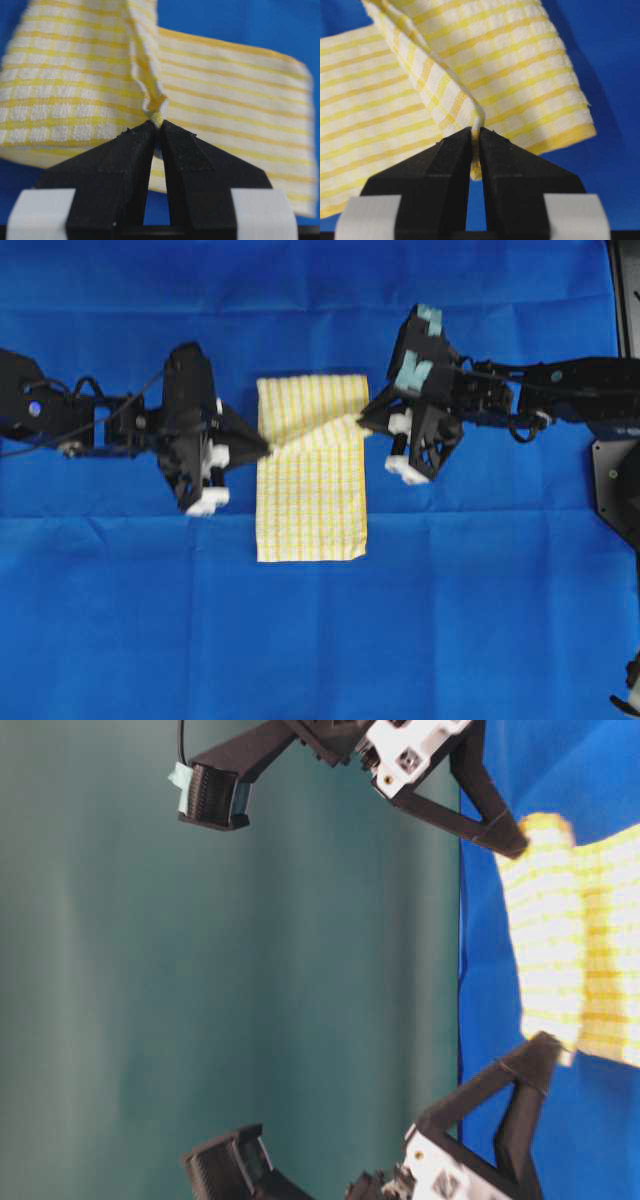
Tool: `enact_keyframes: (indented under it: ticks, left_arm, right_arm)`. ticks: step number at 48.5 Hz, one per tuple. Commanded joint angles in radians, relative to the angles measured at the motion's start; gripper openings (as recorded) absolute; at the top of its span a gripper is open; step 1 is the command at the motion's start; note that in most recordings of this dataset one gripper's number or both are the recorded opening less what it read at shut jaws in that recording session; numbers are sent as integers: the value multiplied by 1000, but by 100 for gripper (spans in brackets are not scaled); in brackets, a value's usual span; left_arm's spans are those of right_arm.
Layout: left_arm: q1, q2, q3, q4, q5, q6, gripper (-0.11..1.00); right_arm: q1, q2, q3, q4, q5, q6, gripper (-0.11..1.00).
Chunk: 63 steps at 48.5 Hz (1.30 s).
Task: Fold the yellow towel.
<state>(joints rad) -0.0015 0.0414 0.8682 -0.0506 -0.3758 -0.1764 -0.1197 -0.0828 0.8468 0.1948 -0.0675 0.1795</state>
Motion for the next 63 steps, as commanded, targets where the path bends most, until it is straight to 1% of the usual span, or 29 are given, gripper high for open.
enact_keyframes:
  ticks: [1,5,10,20,34,42,48,63]
  left_arm:
    - [-52,-31,-6,-2,5,-3,5]
    - [-89,-28,-12,-2,12,-6,5]
    - [-126,-21,-18,-2,15,-17,5]
    - [-161,-17,-25,-2,23,-18,5]
    - [-187,-2,-46,-2,26,-12,5]
    - [-199,14,-66,-2,69,-6,5]
    - [-199,25,-77,-2,107,-6,5]
    - [-193,26,-78,-2,115,-6,5]
  right_arm:
    - [40,-23,-5,11,-23,-2,4]
    - [72,-23,-2,15,-32,-2,4]
    - [109,-21,-2,34,-32,-3,4]
    - [164,-15,-3,38,-32,-2,4]
    - [212,6,-18,38,-32,-3,4]
    - [236,40,-34,38,-28,-3,4]
    - [242,57,-43,40,-28,-3,4]
    - [244,58,-46,35,-26,-6,4]
